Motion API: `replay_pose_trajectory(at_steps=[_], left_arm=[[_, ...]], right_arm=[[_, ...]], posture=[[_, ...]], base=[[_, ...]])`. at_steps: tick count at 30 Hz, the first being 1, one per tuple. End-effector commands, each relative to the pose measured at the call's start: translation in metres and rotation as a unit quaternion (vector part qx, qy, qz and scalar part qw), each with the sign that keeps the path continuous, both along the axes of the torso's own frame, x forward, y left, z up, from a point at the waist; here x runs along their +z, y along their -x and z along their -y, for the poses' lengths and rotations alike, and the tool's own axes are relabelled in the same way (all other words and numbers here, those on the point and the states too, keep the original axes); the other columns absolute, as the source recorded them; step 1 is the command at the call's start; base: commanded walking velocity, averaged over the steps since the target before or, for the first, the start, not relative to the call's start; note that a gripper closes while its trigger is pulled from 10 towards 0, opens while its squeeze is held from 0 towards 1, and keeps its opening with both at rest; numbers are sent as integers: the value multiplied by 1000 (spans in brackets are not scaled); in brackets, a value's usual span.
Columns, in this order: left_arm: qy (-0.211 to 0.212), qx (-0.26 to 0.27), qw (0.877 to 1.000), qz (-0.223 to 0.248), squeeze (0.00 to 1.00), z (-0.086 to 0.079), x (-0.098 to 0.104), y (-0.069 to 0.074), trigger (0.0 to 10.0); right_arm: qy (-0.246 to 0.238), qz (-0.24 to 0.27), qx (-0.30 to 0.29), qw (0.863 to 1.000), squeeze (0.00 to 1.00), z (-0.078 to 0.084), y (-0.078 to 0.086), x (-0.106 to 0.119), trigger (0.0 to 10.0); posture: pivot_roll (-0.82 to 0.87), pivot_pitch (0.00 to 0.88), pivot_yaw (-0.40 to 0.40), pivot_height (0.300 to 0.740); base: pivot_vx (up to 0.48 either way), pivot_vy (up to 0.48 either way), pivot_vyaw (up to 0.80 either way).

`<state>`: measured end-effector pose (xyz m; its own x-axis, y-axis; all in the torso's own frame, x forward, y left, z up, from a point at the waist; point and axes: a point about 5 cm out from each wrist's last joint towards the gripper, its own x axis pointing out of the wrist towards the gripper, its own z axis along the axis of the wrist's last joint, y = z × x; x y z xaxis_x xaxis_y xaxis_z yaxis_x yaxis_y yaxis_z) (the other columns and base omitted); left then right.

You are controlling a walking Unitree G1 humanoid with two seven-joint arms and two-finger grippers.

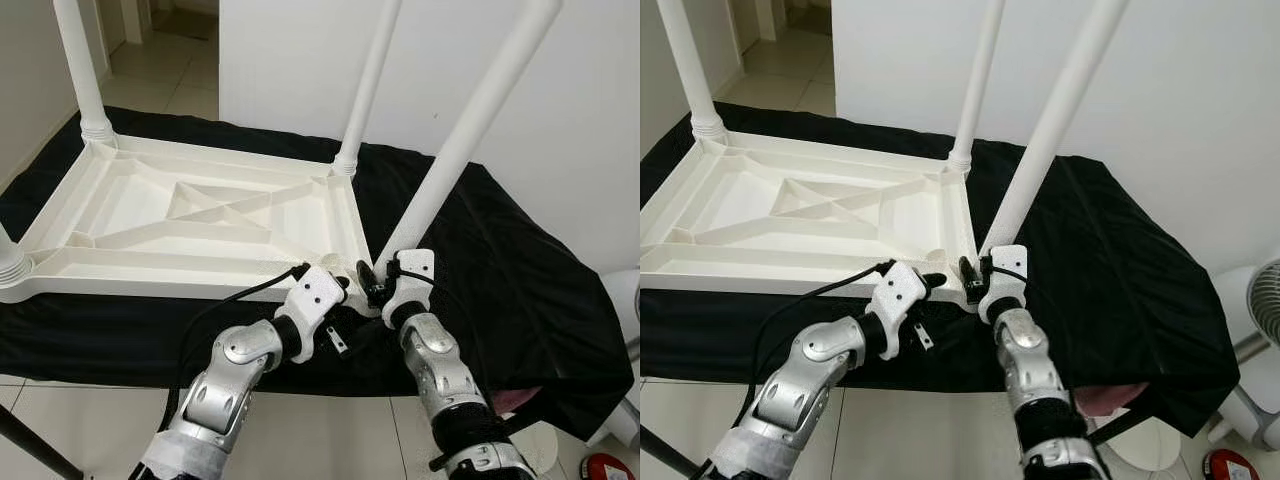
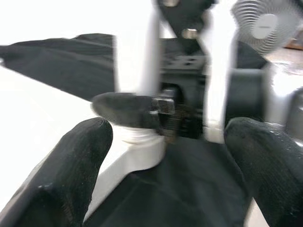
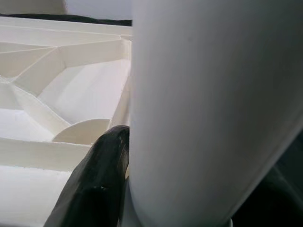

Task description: Building children table

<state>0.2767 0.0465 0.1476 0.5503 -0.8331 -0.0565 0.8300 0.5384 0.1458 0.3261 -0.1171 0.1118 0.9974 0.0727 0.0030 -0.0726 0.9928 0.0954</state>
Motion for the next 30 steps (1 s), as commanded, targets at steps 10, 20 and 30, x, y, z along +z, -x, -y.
replay_pose_trajectory(at_steps=[10, 20, 30], left_arm=[[7, 79, 997, 10, 0, 0, 2, -13, 10000], [13, 81, 996, 19, 0, -4, 9, -17, 10000], [8, 84, 996, 32, 0, -9, 12, -17, 10000]], right_arm=[[9, -14, -39, 999, 0, -9, 15, -4, 10000], [2, 4, -23, 1000, 1000, 1, 18, 1, 10000], [14, 22, 50, 998, 1000, 17, 20, 8, 10000]], posture=[[25, 0, -152, 740], [18, 0, -161, 740], [19, 0, -173, 740]], base=[[0, 0, 0], [0, 0, 0], [0, 0, 0]])
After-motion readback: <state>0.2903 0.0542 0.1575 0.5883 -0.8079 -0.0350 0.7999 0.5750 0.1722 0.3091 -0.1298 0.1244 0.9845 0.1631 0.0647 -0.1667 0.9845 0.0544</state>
